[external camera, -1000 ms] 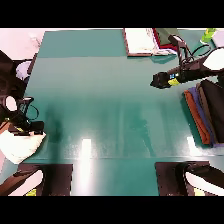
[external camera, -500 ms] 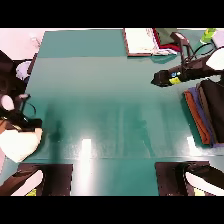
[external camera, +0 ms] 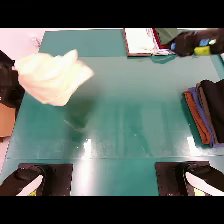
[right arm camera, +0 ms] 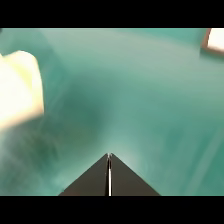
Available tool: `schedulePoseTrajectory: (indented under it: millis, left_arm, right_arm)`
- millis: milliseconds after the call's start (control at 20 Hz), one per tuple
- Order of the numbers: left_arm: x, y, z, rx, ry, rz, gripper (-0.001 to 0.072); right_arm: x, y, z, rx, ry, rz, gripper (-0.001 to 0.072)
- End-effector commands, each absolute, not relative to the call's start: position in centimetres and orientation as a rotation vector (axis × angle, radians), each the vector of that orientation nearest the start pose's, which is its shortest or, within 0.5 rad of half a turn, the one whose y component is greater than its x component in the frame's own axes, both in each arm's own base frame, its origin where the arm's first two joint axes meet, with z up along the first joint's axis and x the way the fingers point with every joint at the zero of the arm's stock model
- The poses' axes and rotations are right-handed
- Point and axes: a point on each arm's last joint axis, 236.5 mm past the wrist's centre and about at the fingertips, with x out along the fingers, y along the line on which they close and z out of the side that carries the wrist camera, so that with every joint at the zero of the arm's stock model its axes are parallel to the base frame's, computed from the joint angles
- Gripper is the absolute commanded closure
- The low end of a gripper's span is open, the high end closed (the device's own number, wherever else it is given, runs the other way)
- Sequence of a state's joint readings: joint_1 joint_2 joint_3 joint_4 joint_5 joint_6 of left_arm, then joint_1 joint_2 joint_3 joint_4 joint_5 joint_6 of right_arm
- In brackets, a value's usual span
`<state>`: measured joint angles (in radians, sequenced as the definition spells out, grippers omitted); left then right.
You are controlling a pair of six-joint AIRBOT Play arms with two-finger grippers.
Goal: Fold the shirts.
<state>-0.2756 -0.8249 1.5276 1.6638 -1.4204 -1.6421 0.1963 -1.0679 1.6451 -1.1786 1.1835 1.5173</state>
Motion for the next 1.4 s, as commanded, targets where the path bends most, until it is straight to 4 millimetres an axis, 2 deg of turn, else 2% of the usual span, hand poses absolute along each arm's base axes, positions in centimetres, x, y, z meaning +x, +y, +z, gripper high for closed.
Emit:
schedulePoseTrajectory:
  millis: [0,100,200,350,450,550,600,650,700,750,800,900,950,1050,1150,1200,1300,1350]
  left_arm:
    - [30.1,-12.6,34.5,0.084,0.536,-0.344,0.0685]
    - [31.5,-17.2,32.9,0.129,0.587,-0.436,0.0684]
    - [32.5,-23.2,29.5,0.19,0.669,-0.551,0.0684]
    - [31.7,-33.0,22.0,0.279,0.823,-0.731,0.0682]
    - [30.3,-38.1,16.8,0.357,0.903,-0.845,0.0681]
    - [29.7,-40.7,12.8,0.434,0.946,-0.897,0.0679]
    - [29.9,-41.0,11.5,0.45,0.964,-0.898,0.0678]
    - [30.4,-40.8,10.9,0.453,0.973,-0.887,0.063]
    - [31.1,-40.5,10.8,0.45,0.969,-0.872,0.029]
    - [32.1,-39.8,11.1,0.43,0.962,-0.848,0.0052]
    - [33.3,-38.8,11.4,0.41,0.961,-0.819,0.0098]
    - [36.4,-35.2,11.1,0.37,0.997,-0.733,0.0103]
    - [37.7,-32.6,10.6,0.352,1.041,-0.677,0.0103]
    - [38.8,-26.6,9.4,0.326,1.182,-0.562,0.0104]
    - [38.8,-20.6,8.5,0.281,1.306,-0.454,0.0104]
    - [38.5,-18.5,8.4,0.243,1.318,-0.422,0.0104]
    - [36.7,-15.0,8.0,0.165,1.319,-0.357,0.0104]
    - [35.0,-13.4,7.3,0.141,1.329,-0.329,0.0103]
  right_arm:
    - [37.1,15.8,35.4,0.133,0.498,0.519,0.0694]
    - [37.5,15.4,36.4,0.113,0.48,0.504,0.0694]
    - [38.0,14.9,36.7,0.085,0.485,0.482,0.0694]
    - [38.6,14.7,37.0,0.073,0.494,0.471,0.0694]
    - [39.1,14.8,36.9,0.075,0.495,0.472,0.0693]
    - [39.2,14.9,36.4,0.074,0.511,0.472,0.0693]
    - [39.2,14.9,36.1,0.072,0.523,0.472,0.0694]
    - [39.1,14.9,35.9,0.07,0.533,0.473,0.0694]
    - [39.0,14.8,35.8,0.067,0.54,0.473,0.0693]
    - [39.0,14.8,35.7,0.066,0.543,0.473,0.0694]
    - [38.9,14.8,35.7,0.066,0.546,0.473,0.0694]
    - [38.9,14.8,35.6,0.065,0.549,0.474,0.0693]
    - [38.9,14.8,35.6,0.065,0.549,0.474,0.0694]
    - [38.9,14.8,35.6,0.065,0.549,0.474,0.0694]
    - [38.9,14.8,35.6,0.064,0.549,0.474,0.0693]
    - [38.8,14.8,35.6,0.064,0.551,0.474,0.0694]
    - [38.8,14.8,35.4,0.063,0.557,0.474,0.0694]
    - [38.8,14.8,35.5,0.063,0.555,0.474,0.0693]
